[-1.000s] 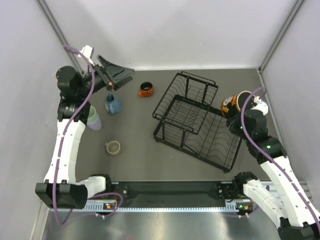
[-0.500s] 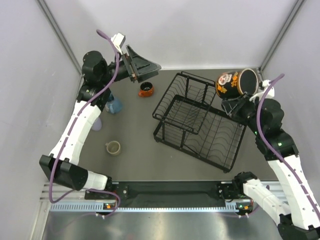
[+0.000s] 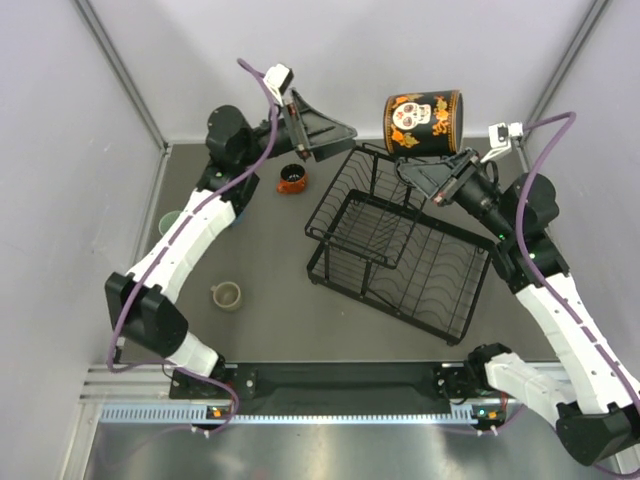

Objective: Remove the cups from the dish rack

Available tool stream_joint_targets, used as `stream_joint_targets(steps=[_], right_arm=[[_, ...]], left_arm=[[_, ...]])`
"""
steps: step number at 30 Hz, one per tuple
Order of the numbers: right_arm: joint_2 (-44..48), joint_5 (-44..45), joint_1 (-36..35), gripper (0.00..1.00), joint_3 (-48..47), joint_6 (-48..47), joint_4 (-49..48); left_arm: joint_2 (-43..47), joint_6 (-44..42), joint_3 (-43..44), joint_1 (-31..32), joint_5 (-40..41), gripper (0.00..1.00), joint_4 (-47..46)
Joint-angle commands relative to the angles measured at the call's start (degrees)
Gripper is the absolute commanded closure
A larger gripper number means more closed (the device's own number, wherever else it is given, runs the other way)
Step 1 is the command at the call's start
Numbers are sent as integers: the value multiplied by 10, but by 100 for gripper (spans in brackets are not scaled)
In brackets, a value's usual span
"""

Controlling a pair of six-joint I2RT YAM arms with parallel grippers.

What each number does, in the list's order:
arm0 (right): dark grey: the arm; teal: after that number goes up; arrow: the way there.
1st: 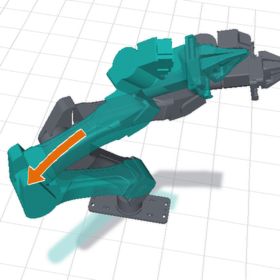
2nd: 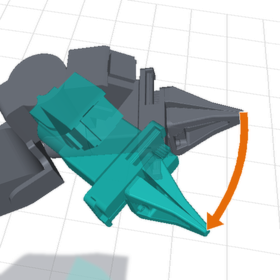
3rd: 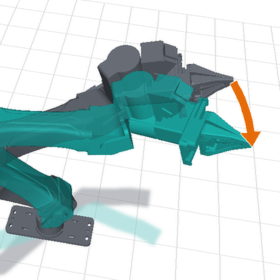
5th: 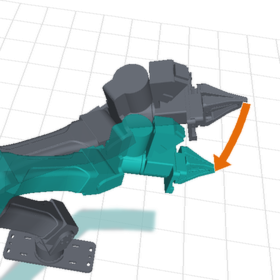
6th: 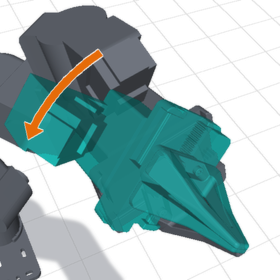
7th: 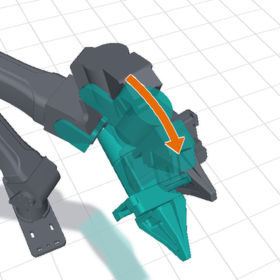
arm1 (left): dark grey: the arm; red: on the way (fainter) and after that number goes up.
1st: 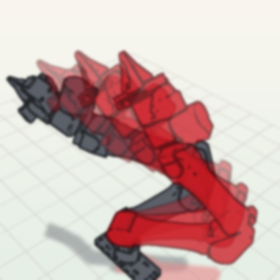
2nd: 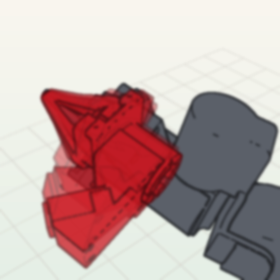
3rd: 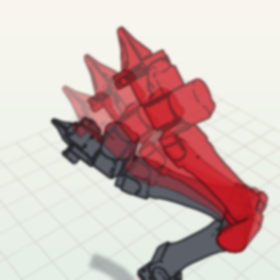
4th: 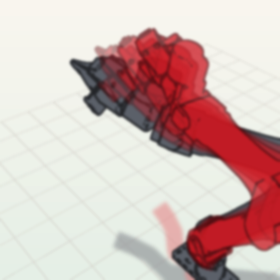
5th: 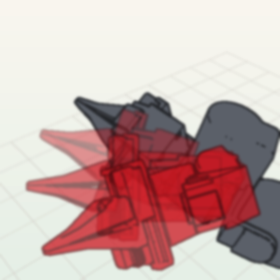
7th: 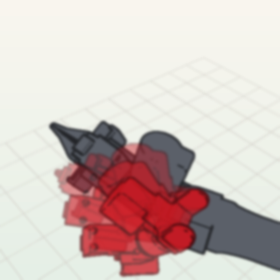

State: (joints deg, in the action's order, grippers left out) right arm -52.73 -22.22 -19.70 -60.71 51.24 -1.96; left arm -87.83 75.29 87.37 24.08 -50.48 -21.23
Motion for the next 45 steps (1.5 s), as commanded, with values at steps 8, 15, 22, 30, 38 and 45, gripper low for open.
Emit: stream_joint_targets(steps=[8,15,22,30,38,45], right_arm=[[13,-121,-18,100,-10,154,-305],[-8,-168,-22,100,0,264,-411],[-16,-171,-44,100,2,258,-408],[-20,-160,-62,100,12,243,-401],[-34,-159,-73,100,18,208,-334],[-20,-110,-73,77,4,79,-161]], left_arm=[[-52,9,39,5,-4,23,-162],[-59,18,42,15,-10,20,-215],[-65,-5,68,45,-14,17,-196],[-56,-22,58,52,-12,18,-190],[-49,-56,51,52,-1,53,-151],[-26,-117,46,52,27,100,-73]])
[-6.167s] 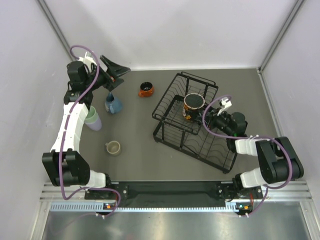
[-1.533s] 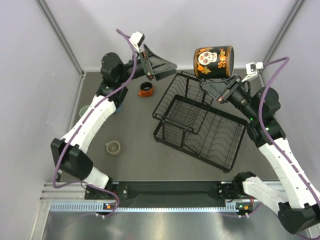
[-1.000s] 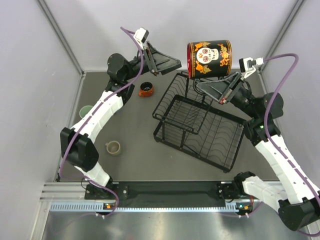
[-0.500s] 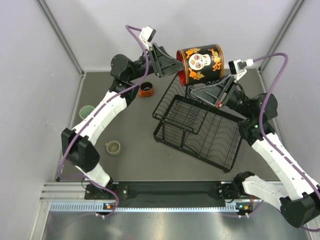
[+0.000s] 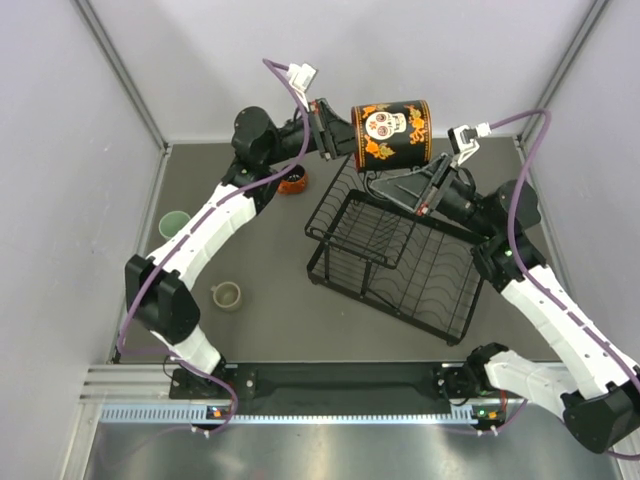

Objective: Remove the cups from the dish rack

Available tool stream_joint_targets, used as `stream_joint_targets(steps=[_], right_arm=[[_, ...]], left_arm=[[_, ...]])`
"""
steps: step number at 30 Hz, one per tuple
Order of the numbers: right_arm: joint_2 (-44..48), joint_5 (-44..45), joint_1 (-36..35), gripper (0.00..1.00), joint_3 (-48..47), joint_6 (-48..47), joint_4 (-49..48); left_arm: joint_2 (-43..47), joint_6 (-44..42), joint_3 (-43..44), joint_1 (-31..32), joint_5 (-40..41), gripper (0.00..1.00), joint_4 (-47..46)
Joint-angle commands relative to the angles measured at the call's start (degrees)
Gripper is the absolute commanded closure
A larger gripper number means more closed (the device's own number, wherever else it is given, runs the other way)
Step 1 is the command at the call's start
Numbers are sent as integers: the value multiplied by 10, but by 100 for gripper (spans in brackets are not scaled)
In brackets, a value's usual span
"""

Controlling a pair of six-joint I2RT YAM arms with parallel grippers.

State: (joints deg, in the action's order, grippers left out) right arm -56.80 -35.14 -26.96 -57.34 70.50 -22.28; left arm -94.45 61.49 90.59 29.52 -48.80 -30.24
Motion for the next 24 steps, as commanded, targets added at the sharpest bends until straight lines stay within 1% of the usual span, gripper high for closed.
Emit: stream_joint_targets(steps=[1,2,4,5,6,7,8,10,11,12,14,15,17,18,19,23,24], right_arm=[[25,35,-1,70,-35,-127,64],[27,44,0,58,-44,-139,102],[38,80,-1,47,-54,-180,144],[41,95,-1,36,-66,-197,195],[45,111,-2,32,-75,-212,221],[46,146,-1,27,-95,-244,258],[47,161,-1,22,-106,-260,316],[42,203,-1,18,-132,-296,363],[41,216,-1,13,-140,-305,401],[39,230,-1,11,-148,-313,418],[34,268,-2,10,-170,-331,452],[31,279,-3,10,-177,-342,458],[17,320,-10,10,-214,-360,476],[9,340,-23,10,-231,-386,484],[-13,383,-30,10,-266,-398,494],[-78,461,-84,10,-355,-451,500],[-94,482,-119,10,-376,-480,500]], left_arm=[[45,9,13,-3,19,100,31],[49,-3,16,-3,42,100,73],[64,-53,23,-3,76,100,130],[71,-72,29,-3,113,100,188],[82,-104,31,-3,135,100,208],[88,-117,32,-3,151,100,228],[95,-137,34,-3,184,100,256],[107,-155,38,-3,217,100,289],[110,-175,49,-3,238,100,301],[112,-188,56,-3,271,100,351],[114,-223,78,-3,313,100,394],[117,-233,84,-3,353,100,427],[125,-264,98,-3,386,100,452],[128,-273,102,-3,422,100,461],[132,-281,110,-3,439,100,481],[141,-324,133,-4,520,100,524],[139,-330,139,-5,533,100,536]])
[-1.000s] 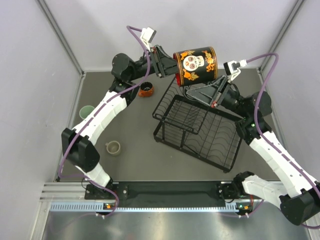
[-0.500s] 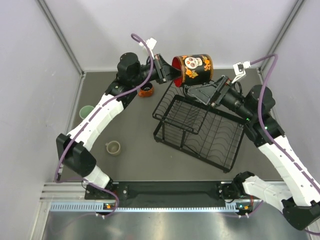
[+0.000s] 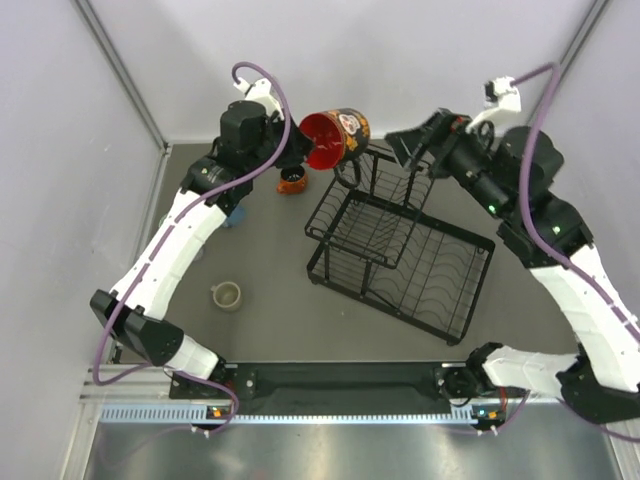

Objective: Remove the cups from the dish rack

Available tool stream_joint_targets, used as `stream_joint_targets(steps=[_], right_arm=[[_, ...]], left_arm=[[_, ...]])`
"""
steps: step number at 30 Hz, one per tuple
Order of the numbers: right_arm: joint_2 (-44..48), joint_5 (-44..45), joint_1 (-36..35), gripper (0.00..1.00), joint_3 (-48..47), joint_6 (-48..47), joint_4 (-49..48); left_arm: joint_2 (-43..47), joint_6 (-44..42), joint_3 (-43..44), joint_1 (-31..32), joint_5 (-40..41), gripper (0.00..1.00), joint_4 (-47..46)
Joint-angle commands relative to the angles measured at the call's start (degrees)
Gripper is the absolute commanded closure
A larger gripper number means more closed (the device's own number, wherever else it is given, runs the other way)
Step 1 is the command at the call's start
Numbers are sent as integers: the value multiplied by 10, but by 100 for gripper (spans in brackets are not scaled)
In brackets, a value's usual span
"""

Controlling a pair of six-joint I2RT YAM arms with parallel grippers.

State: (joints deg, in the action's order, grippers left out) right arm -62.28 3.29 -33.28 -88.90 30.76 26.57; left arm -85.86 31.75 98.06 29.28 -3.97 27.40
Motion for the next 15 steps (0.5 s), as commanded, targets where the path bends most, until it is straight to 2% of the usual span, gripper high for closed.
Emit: stream_joint_targets(steps=[1,7,11,15], right_arm=[[-73,143,-74,10,-100,-98,14],[-210,229,-177,13,-226,-207,-19],[-259,276,-239,14,-232,-279,-85],[-311,328,-253,17,-243,-302,-101]], left_arm=[[53,-39,77,-4,105,100,-31],[47,-45,94,-28,138,100,27],[47,-49,98,-31,157,100,47],[54,-46,98,-31,162,100,56]])
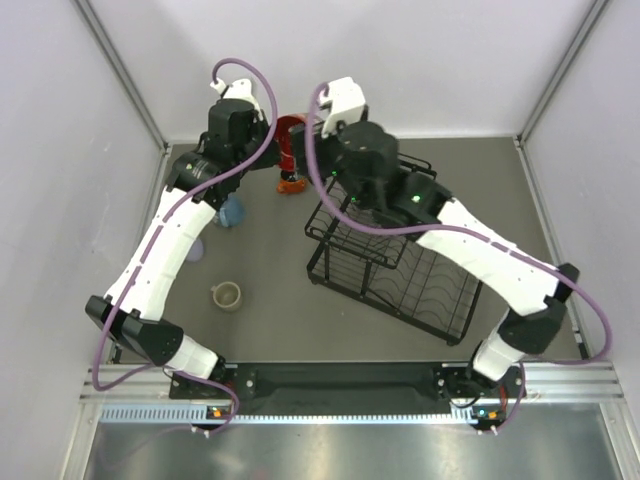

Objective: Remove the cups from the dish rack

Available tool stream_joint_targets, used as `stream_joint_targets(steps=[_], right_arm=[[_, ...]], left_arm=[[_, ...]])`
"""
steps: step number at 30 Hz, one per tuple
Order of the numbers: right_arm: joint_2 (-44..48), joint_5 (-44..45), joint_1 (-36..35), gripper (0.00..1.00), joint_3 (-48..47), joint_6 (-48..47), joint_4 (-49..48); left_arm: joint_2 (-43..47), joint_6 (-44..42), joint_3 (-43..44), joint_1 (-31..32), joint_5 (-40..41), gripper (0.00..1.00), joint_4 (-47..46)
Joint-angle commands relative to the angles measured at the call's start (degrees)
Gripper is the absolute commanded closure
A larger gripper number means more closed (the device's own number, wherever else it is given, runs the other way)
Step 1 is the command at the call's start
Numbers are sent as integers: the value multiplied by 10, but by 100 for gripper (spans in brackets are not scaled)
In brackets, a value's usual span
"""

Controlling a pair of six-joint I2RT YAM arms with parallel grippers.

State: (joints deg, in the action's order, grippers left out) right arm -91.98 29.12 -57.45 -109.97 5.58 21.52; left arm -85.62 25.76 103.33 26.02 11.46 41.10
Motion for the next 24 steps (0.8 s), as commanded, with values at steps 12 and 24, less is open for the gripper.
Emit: stream_joint_targets(steps=[12,24], right_arm=[[-75,105,-9,47,-4,-59,-107],[-85,67,4,100,-10,-3,-111]], left_arm=[[99,57,-17,2,-49,100,-133],[128,89,-53,2,-106,100,-193]])
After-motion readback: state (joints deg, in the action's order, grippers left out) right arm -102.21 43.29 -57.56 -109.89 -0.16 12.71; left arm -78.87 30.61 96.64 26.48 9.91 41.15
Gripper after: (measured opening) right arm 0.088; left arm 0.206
